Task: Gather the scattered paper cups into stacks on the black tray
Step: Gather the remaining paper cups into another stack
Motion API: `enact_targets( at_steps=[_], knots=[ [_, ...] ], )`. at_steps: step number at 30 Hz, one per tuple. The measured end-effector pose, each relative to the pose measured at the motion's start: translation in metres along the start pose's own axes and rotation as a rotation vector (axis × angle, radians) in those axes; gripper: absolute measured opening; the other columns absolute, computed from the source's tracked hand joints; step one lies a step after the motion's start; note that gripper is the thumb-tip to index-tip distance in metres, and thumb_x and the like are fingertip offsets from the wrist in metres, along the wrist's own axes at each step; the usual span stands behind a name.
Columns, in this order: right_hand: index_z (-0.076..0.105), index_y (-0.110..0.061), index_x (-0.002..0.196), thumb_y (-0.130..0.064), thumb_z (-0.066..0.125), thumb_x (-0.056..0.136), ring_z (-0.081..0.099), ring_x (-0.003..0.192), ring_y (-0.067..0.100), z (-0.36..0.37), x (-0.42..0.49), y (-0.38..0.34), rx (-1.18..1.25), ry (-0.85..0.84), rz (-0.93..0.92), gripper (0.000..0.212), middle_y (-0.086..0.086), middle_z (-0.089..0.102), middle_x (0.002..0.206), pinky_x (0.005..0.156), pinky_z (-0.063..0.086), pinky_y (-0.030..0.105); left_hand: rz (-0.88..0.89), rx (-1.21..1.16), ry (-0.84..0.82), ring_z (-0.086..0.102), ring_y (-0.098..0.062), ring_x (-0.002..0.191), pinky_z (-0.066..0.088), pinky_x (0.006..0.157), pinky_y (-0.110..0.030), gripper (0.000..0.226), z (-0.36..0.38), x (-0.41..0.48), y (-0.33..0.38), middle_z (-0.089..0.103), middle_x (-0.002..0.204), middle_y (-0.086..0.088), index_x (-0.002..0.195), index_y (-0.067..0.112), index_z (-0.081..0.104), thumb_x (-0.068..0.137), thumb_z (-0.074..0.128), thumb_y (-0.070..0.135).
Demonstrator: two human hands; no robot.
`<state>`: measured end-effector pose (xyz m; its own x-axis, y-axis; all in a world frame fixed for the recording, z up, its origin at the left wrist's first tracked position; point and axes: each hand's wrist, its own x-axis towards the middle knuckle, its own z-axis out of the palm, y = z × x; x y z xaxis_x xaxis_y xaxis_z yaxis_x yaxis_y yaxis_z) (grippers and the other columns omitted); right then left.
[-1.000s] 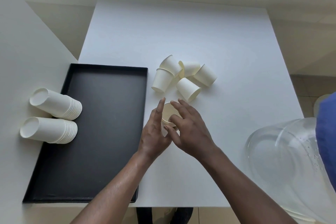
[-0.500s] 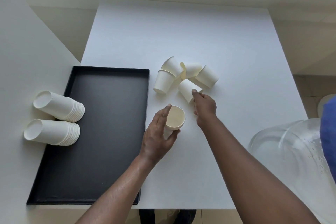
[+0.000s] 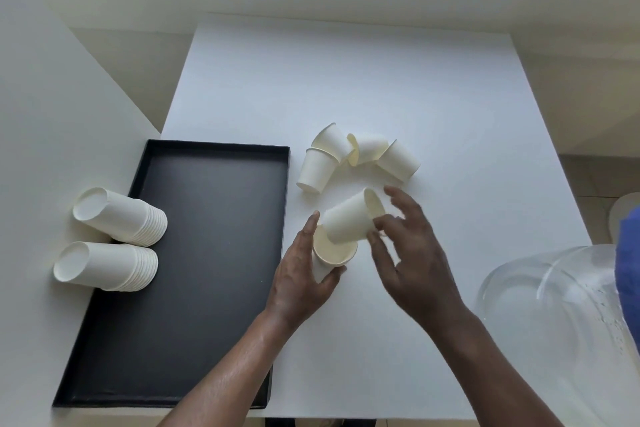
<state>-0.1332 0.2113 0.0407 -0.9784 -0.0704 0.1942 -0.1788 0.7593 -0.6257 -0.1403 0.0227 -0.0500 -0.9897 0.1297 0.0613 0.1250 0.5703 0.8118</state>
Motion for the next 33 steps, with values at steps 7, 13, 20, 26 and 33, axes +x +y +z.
enact_targets(
  at_steps=[7,13,20,26,33],
  knots=[
    [0.062,-0.009,0.086,-0.011,0.066,0.09,0.041,0.146,0.038,0.019,0.0,-0.005,-0.278,-0.254,-0.223,0.007,0.018,0.039,0.16,0.105,0.05,0.043,0.003,-0.025,-0.032,0.056,-0.011,0.128,0.051,0.091,-0.025,0.111,-0.002,0.001,0.006,0.052,0.146,0.007,0.162,0.035,0.002,0.082,0.079,0.041],
    [0.065,-0.01,0.099,-0.008,0.054,0.091,0.02,0.157,0.029,0.033,0.007,-0.008,-0.341,-0.478,-0.187,0.014,0.013,0.028,0.166,0.122,0.032,0.04,0.068,-0.025,-0.016,0.05,-0.003,0.126,0.051,0.088,-0.02,0.099,0.001,0.002,0.013,0.044,0.148,0.004,0.163,0.032,0.006,0.087,0.069,0.03],
    [0.066,-0.026,0.11,-0.036,0.061,0.092,0.065,0.1,0.013,0.026,0.059,-0.017,0.0,-0.156,0.088,0.021,-0.011,0.068,0.111,0.086,0.056,0.038,0.095,0.048,0.0,0.057,-0.023,0.124,0.058,0.09,-0.04,0.083,0.001,0.005,0.005,0.05,0.142,-0.008,0.157,0.009,0.035,0.085,0.076,0.018],
    [0.03,-0.027,0.151,-0.048,0.06,0.094,0.065,0.106,0.035,0.075,0.137,-0.014,-0.187,-0.296,0.307,0.068,0.012,0.068,0.11,0.076,0.048,0.038,0.093,0.099,0.004,0.055,-0.027,0.127,0.057,0.093,-0.044,0.084,-0.002,-0.006,0.0,0.05,0.143,-0.008,0.157,0.012,0.035,0.084,0.077,0.019],
    [0.017,-0.023,0.157,-0.054,0.052,0.098,0.062,0.117,0.031,0.118,0.168,-0.015,-0.387,-0.399,0.382,0.075,0.005,0.065,0.126,0.072,0.039,0.035,0.079,0.1,-0.008,0.055,-0.024,0.127,0.057,0.094,-0.041,0.086,-0.005,-0.014,-0.001,0.049,0.145,-0.007,0.158,0.016,0.033,0.085,0.077,0.022]
  ],
)
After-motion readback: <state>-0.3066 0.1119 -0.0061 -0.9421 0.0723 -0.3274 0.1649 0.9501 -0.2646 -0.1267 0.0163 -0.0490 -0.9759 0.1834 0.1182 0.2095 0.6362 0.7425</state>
